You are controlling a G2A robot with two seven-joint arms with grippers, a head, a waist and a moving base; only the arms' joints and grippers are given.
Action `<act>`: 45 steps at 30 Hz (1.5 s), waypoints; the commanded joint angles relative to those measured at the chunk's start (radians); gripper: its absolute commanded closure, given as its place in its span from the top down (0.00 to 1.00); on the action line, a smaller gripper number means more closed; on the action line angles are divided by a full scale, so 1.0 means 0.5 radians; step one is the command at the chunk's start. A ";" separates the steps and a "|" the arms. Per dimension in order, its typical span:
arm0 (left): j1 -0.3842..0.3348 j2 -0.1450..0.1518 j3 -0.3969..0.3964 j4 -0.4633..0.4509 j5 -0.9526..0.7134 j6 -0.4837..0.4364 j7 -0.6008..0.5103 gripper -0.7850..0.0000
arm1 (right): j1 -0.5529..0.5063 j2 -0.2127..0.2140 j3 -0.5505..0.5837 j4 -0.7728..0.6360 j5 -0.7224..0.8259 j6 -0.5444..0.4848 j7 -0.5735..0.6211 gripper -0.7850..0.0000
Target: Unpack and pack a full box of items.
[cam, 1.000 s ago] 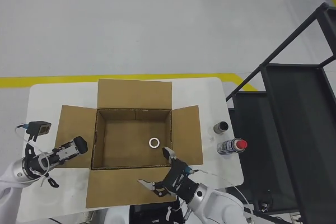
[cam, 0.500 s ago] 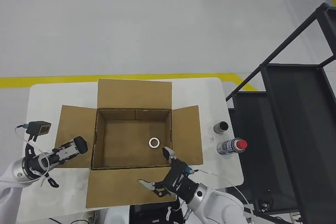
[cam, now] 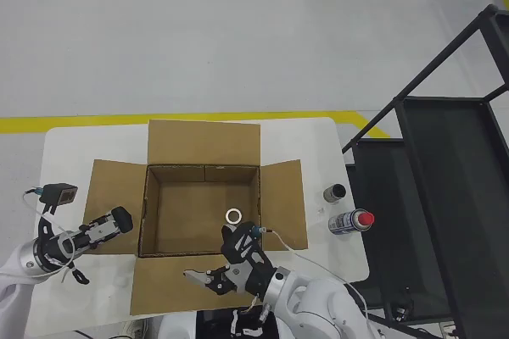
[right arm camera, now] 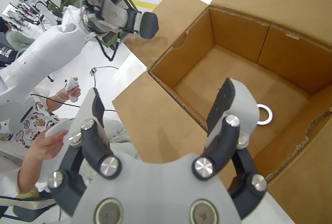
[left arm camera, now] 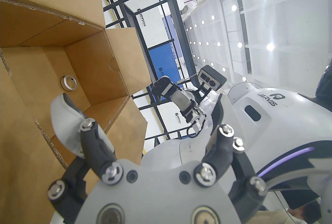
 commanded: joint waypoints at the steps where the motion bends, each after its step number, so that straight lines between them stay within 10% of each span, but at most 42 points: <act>1: 0.000 0.000 0.000 0.000 0.000 0.000 0.000 1.00 | 0.115 -0.011 -0.018 0.034 0.054 0.144 0.043 1.00; 18: 0.000 0.000 0.000 0.000 0.000 0.000 0.000 1.00 | 0.836 -0.083 -0.098 0.760 0.188 1.028 0.611 1.00; 37: 0.000 0.000 0.000 0.000 0.000 0.000 0.000 1.00 | 0.882 -0.091 -0.117 0.813 0.217 1.074 0.635 1.00; 45: 0.000 0.000 0.000 0.000 0.000 0.000 0.000 1.00 | 1.147 -0.143 -0.200 1.076 0.151 1.559 0.857 1.00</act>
